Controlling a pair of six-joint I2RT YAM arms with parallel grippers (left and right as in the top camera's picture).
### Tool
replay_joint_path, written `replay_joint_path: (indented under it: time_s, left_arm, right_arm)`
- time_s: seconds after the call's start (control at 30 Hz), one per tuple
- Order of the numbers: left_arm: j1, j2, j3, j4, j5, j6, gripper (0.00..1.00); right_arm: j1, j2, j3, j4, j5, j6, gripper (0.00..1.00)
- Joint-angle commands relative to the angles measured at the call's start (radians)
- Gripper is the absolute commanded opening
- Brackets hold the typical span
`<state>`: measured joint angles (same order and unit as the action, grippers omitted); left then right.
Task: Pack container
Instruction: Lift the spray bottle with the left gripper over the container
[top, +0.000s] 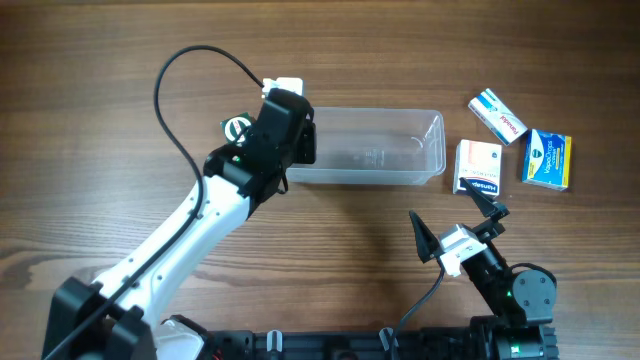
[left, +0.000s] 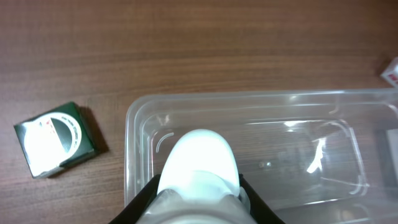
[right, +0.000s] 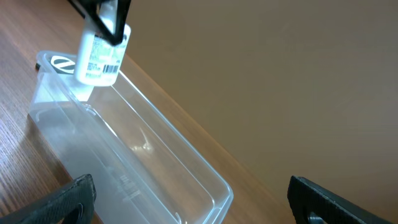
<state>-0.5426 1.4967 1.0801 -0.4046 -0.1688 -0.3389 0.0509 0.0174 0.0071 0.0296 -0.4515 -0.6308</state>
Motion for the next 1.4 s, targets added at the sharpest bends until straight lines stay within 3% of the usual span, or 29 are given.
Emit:
replay_joint_path:
  time_s: [0.0,1.0,1.37]
  left_arm:
    - [-0.005,0.035,0.026,0.01,-0.039,-0.063,0.12]
    - [-0.005,0.151,0.025,0.026,-0.095,-0.067,0.08]
    - [-0.005,0.185,0.025,0.037,-0.094,-0.066,0.16]
  right_arm:
    - [0.003,-0.003,-0.002,0.004,-0.001,-0.006,1.0]
    - [0.003,-0.003,-0.002,0.004,-0.001,-0.006,1.0]
    - [0.003,-0.003,-0.002,0.004,-0.001,-0.006,1.0]
